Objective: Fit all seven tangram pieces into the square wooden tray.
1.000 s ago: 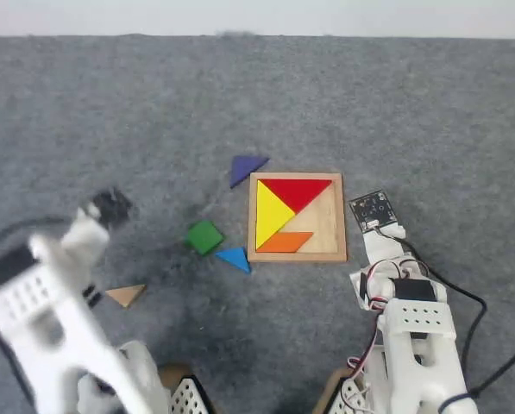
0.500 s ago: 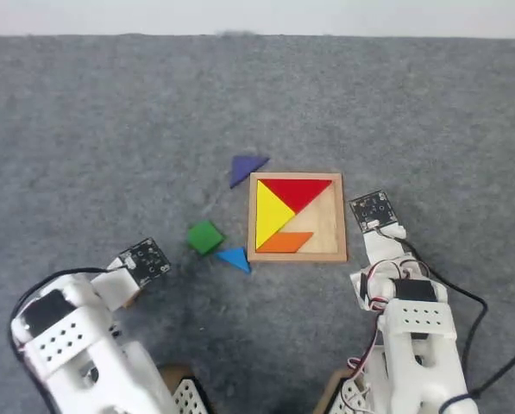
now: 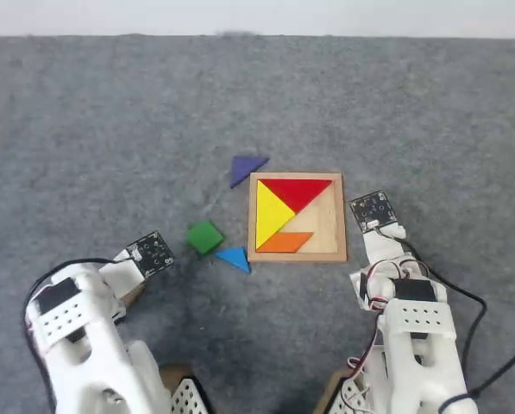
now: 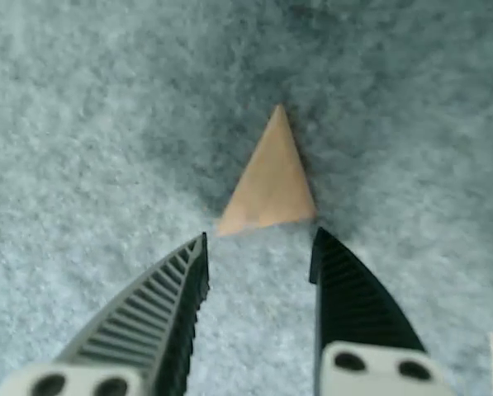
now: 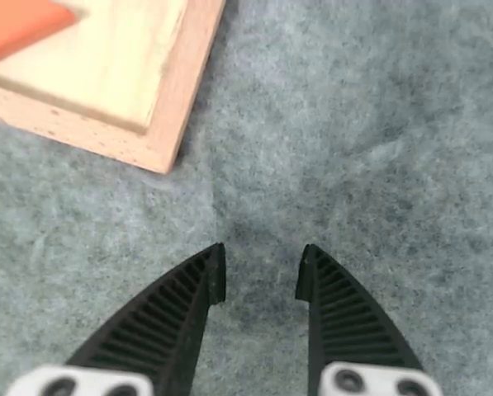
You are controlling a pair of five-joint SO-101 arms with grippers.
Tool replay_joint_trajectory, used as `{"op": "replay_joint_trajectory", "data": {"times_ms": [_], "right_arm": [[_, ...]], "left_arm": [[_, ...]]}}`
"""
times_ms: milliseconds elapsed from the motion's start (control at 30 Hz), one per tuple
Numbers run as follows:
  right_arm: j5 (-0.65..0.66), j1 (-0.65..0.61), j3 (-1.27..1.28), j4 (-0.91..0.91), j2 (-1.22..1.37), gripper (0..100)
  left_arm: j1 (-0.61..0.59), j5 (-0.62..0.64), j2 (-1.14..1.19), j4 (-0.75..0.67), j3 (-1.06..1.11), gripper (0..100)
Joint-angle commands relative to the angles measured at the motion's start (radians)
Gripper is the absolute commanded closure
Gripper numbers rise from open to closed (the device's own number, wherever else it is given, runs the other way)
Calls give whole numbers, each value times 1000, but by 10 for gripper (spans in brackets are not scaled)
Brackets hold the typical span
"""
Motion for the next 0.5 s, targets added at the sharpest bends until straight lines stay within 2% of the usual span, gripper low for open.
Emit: {"op": "replay_joint_trajectory", "data": {"times_ms": [0,100,467], "right_arm": [[8,-7,-5,-25,-25,840],[8,-7,-5,-25,-25,840],[6,-7,-5,-27,-25,840]], "left_arm": [[23,21,89,-77,-10,804],[55,26,127,-75,-15,806],[204,181,138,-74,-19,808]]}}
